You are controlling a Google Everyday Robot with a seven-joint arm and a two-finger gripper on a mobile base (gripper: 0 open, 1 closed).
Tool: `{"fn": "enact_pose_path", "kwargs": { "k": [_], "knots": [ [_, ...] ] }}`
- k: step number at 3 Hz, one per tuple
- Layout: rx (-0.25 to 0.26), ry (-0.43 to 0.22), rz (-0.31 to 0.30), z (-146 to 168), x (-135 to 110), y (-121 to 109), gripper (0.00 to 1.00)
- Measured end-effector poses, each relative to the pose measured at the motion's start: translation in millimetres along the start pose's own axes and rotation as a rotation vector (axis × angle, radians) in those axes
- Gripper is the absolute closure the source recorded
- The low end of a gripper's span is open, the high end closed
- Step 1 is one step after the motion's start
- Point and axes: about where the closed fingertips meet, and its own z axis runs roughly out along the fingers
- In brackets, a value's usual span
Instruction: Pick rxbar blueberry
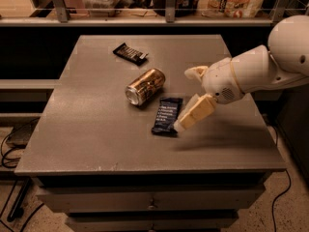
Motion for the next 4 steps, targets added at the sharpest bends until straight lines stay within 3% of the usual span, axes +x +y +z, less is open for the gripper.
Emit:
{"fn": "enact_pose_path", "kwargs": {
  "k": [2,3,4],
  "knots": [
    [-0.065,-0.02,0.008,35.5,5.0,18.1,0.0],
    [-0.081,-0.02,0.028,49.2,13.3,23.8,0.1],
    [-0.08,-0.018,0.042,53.0,18.6,24.0,0.32]
  ]
}}
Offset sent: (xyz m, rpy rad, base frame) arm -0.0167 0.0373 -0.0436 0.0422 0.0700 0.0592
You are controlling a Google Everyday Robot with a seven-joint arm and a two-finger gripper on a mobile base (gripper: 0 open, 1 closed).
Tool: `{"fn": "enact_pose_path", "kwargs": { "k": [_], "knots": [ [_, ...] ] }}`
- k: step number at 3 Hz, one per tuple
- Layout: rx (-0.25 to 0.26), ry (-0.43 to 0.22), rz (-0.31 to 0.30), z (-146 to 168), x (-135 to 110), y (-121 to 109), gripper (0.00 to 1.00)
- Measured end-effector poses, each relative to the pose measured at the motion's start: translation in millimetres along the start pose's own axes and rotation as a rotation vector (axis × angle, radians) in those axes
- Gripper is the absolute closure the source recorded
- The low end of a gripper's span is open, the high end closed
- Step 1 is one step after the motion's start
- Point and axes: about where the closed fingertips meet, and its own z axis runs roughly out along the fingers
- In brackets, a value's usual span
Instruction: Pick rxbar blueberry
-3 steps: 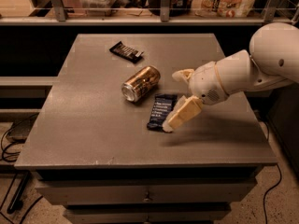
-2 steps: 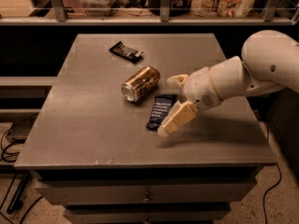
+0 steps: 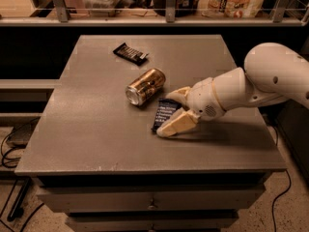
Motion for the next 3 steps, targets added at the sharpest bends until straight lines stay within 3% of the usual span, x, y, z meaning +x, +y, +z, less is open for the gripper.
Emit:
{"fn": "enact_pose_path", "kwargs": {
  "k": [1,2,3],
  "knots": [
    [0.012,-0.003,0.017,-0.1,4.1,-1.3,0.55],
    [0.012,-0.004,0.017,-2.8,0.9,-1.3,0.87],
    [0.012,-0.004,0.017,-3.6,-0.2,-1.4,1.0]
  ]
}}
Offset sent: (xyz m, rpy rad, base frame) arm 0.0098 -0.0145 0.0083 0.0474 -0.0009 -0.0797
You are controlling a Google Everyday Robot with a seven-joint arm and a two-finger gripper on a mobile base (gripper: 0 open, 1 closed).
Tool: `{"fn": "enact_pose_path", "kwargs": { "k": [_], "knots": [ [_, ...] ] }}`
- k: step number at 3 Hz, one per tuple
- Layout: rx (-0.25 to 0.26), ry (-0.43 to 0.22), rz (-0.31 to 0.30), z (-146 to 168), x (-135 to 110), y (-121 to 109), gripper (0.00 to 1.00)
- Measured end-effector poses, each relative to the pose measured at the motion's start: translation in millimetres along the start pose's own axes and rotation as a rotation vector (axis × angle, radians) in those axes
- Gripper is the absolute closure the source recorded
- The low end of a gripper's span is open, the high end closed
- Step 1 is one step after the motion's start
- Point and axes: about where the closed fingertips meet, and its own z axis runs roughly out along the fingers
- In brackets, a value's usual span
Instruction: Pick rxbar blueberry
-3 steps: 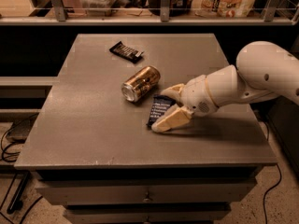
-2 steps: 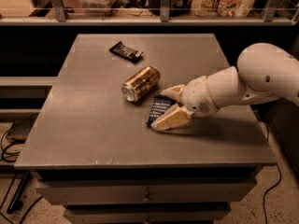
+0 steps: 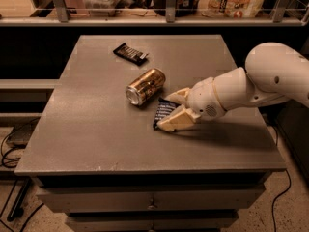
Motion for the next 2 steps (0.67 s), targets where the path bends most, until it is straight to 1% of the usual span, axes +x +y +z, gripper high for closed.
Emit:
{"fn": "enact_pose_path", "kwargs": {
  "k": [1,2],
  "knots": [
    [0.021,-0.06,-0.004,-24.8,-21.6,-14.6,1.0],
    [0.057,-0.141,-0.029,-68.3,-61.5,-38.4,1.0]
  ]
}}
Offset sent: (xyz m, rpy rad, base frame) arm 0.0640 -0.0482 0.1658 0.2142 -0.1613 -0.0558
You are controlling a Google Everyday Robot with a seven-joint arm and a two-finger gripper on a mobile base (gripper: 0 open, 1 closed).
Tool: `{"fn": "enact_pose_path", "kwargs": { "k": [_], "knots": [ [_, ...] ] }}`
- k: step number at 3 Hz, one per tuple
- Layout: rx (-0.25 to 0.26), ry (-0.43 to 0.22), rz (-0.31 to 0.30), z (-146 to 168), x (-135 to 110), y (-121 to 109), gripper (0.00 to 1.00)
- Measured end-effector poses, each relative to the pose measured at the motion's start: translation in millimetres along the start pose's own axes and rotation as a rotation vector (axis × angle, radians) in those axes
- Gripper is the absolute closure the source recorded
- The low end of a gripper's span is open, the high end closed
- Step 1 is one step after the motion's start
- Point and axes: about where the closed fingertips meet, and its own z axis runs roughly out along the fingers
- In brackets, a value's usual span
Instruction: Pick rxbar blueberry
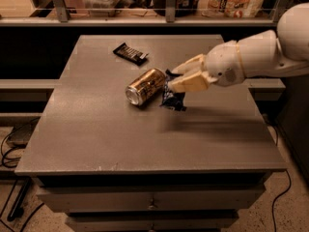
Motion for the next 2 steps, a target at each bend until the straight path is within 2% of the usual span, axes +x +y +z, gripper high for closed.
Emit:
{"fn": "enact_pose_path", "kwargs": {
  "k": [1,2],
  "knots": [
    [0.033,-0.049,-0.051,-34.6,-46.9,-22.7,1.0],
    [0.069,-0.073,-0.092,-51.0,-70.2,-30.5,1.0]
  ]
}}
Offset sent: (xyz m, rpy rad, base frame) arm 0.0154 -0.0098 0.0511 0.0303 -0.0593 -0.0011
